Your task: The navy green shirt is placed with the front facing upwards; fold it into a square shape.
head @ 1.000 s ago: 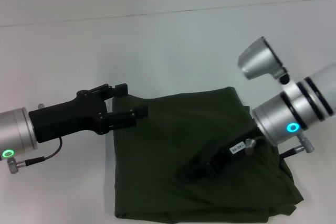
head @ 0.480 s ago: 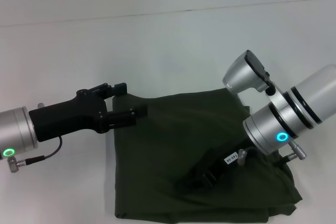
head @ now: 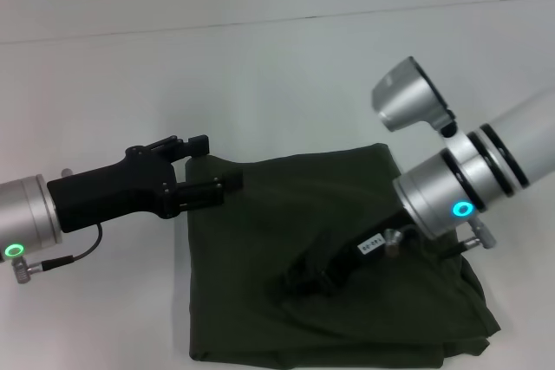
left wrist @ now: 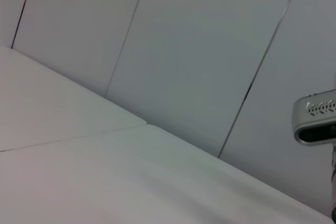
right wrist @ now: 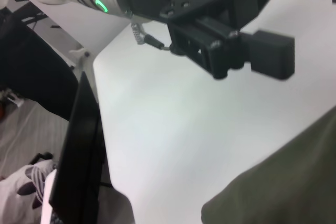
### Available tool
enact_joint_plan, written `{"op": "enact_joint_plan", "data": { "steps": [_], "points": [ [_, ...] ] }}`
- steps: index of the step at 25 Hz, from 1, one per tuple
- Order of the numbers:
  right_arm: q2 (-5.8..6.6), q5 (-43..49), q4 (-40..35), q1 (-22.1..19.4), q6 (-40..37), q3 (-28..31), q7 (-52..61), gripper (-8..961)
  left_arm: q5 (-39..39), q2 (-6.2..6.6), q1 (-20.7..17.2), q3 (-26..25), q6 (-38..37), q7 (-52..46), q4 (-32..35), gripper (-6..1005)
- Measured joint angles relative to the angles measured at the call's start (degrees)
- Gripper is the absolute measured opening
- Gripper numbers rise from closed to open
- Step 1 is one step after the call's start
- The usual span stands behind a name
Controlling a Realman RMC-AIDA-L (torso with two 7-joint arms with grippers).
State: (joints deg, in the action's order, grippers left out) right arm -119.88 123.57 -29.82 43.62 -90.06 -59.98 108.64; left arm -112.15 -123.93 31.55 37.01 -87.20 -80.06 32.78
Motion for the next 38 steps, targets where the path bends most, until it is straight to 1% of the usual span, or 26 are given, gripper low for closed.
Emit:
{"op": "enact_joint_plan", "data": {
  "steps": [4, 9, 18, 22, 26, 29, 35, 38],
  "points": [
    [-0.34, 0.1, 1.5, 2.0, 2.8, -1.9, 0.6, 72, 0.0, 0.0, 0.0, 0.0, -0.2, 0.0, 0.0, 902],
    [-0.59, -0.6, 2.9, 3.9, 5.9, -6.1, 1.8, 69, 0.0, 0.0, 0.0, 0.0, -0.3, 0.0, 0.0, 903],
    [-0.64, -5.5, 3.1, 6.0, 5.8, -9.8, 1.9, 70, 0.1, 0.0, 0.2, -0.1, -0.2, -0.1, 0.1, 903],
    [-0.81, -5.8, 3.8, 7.0, 8.2, -12.7, 2.8, 70, 0.2, 0.0, 0.4, -0.1, -0.1, -0.1, 0.1, 903],
    [-0.89, -5.8, 4.1, 7.3, 12.0, -16.7, 4.9, 69, 0.2, 0.0, 0.4, -0.1, 0.0, -0.1, 0.0, 902],
    [-0.95, -5.9, 4.1, 7.1, 13.2, -18.5, 5.8, 69, 0.2, 0.0, 0.4, -0.1, 0.0, -0.1, -0.1, 902],
    [-0.96, -6.0, 4.1, 6.8, 13.3, -18.9, 6.0, 69, 0.3, 0.0, 0.4, -0.1, 0.1, -0.1, -0.1, 903],
    [-0.67, -8.7, 3.5, 6.2, 10.8, -18.8, 3.8, 68, 0.3, 0.0, 0.4, -0.1, 0.1, -0.1, 0.0, 902]
  ]
}}
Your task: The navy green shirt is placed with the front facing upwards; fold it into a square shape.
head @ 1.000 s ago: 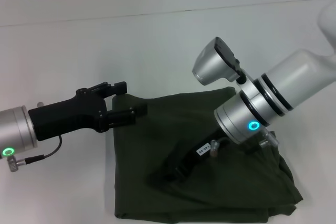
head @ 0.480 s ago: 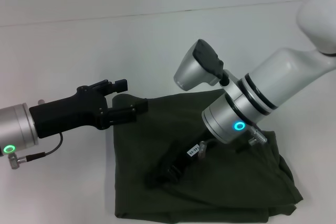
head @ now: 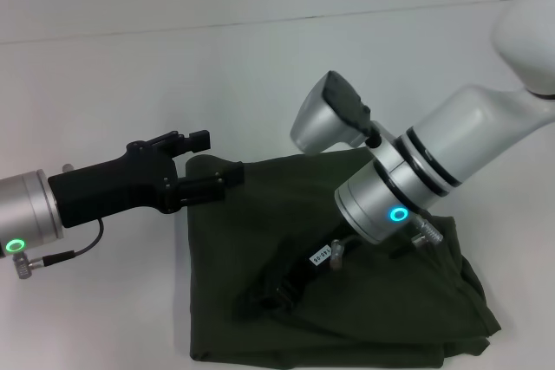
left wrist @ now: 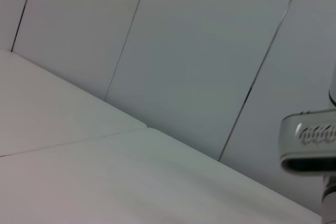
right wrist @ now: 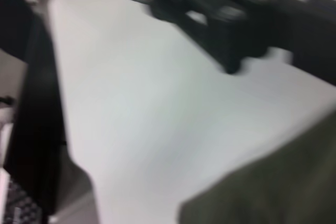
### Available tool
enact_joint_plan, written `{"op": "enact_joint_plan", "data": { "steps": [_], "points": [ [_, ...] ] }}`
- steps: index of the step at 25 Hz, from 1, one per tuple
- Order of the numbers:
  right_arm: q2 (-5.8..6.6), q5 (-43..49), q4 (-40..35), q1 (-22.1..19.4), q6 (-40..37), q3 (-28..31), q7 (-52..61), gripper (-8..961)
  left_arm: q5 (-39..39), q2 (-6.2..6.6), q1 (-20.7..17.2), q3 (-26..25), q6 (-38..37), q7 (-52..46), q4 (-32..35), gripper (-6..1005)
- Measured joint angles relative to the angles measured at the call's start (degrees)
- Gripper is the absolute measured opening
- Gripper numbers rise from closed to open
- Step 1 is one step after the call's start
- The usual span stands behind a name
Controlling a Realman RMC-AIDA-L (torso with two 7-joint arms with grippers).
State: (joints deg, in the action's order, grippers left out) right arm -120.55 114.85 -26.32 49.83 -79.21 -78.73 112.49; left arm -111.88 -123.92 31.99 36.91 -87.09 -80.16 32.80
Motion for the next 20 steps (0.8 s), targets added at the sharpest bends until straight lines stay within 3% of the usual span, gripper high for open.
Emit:
{"op": "enact_joint_plan", "data": {
  "steps": [9, 20],
  "points": [
    [1.13, -3.0, -6.3, -6.0, -5.9, 3.4, -1.4, 79, 0.0, 0.08, -0.3, -0.6, -0.5, 0.0, 0.3, 900],
    [4.22, -3.0, -8.5, -14.2, -17.5, 20.7, -7.0, 149, 1.4, 0.18, -0.6, -0.8, -1.8, -2.0, 2.1, 904]
  ]
}}
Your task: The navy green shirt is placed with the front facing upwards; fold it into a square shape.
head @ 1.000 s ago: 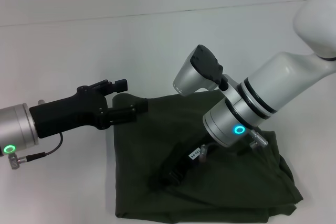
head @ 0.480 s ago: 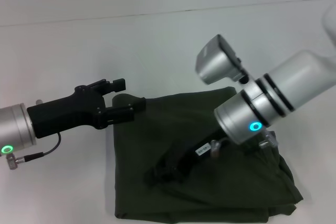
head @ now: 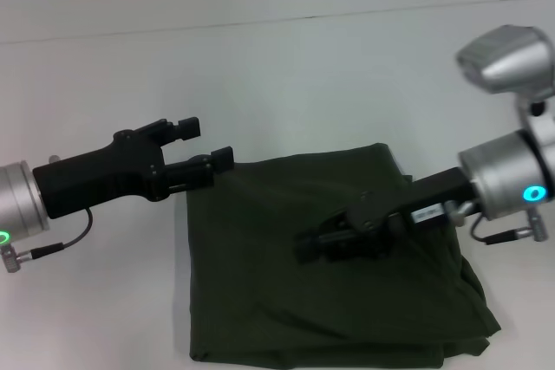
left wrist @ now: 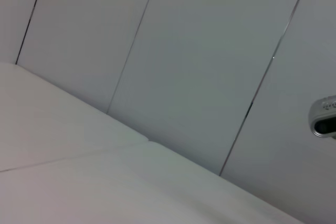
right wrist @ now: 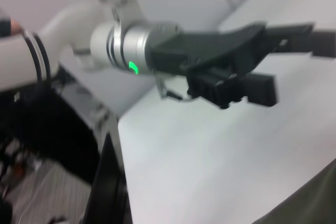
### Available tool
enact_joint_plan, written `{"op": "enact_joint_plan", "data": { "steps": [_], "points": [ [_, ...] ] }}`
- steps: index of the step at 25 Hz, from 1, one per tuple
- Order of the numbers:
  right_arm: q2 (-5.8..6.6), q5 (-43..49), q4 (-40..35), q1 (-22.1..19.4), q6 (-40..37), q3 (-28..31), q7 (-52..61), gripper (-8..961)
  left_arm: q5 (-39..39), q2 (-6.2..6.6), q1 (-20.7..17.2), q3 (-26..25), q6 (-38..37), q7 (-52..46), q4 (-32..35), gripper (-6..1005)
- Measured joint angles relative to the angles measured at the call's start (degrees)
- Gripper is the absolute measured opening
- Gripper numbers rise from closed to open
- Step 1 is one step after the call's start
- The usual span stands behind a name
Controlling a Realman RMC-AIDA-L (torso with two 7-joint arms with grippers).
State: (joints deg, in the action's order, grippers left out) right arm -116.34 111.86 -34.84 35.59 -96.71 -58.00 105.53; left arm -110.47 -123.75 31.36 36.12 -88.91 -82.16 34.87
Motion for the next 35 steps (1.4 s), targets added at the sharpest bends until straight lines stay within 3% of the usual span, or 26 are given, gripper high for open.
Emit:
{"op": "enact_joint_plan", "data": {
  "steps": [3, 9, 18, 27, 35],
  "points": [
    [0.71, 0.0, 0.0, -2.0, -2.2, 4.5, -2.9, 170, 0.8, 0.0, -0.3, 0.0, -0.7, -1.3, 1.3, 905],
    [1.43, -0.1, 0.1, -5.8, -6.8, 15.7, -8.7, 311, 2.3, 0.02, -1.0, -1.4, -3.2, -2.1, 1.8, 907],
    [0.66, -0.6, 4.2, -10.2, -11.6, 35.8, -14.3, 771, 5.0, 0.08, -3.1, -7.6, -10.4, -2.2, 1.5, 911],
    [1.17, -0.9, 5.0, -13.9, -11.6, 41.9, -14.1, 945, 5.4, 0.43, -5.8, -9.9, -12.8, -1.9, 2.2, 912],
    [0.79, -1.0, 4.8, -17.5, -11.4, 48.1, -19.2, 945, 5.4, -0.03, -7.2, -10.4, -13.5, 0.0, 2.3, 905]
  ]
}}
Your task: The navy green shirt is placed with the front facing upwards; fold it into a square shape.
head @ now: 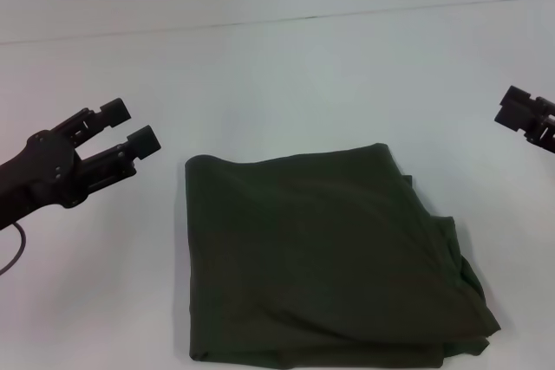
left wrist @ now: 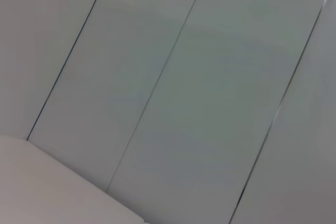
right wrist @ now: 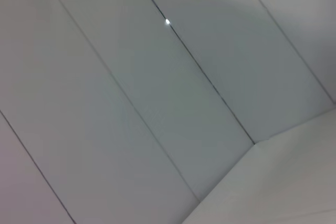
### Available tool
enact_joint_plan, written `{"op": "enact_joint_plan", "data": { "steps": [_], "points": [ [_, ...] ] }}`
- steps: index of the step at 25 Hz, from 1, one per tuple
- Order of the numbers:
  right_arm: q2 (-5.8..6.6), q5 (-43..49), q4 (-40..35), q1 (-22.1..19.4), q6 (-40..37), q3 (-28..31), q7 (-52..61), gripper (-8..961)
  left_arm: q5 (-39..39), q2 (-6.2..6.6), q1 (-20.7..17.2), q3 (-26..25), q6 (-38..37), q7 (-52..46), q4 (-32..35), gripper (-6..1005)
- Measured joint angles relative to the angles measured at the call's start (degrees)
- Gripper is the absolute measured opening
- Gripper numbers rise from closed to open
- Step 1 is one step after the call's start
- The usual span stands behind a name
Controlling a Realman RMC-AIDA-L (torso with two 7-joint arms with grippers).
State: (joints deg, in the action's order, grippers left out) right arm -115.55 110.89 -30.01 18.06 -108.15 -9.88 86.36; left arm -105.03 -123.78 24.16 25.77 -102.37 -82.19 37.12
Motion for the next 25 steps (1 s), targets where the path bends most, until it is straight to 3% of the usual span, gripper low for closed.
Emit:
{"op": "enact_joint_plan", "data": {
  "steps": [10, 25],
  "points": [
    [-1.42, 0.5, -0.2, 0.8, 0.4, -1.8, -7.5, 944, 0.3, -0.05, 0.4, 0.1, 0.3, 0.0, -1.0, 911],
    [-1.45, 0.4, -0.3, 2.7, 3.0, -4.1, -8.4, 945, 0.4, -0.14, 0.7, 0.2, 1.4, 0.1, -1.8, 912]
  ]
}}
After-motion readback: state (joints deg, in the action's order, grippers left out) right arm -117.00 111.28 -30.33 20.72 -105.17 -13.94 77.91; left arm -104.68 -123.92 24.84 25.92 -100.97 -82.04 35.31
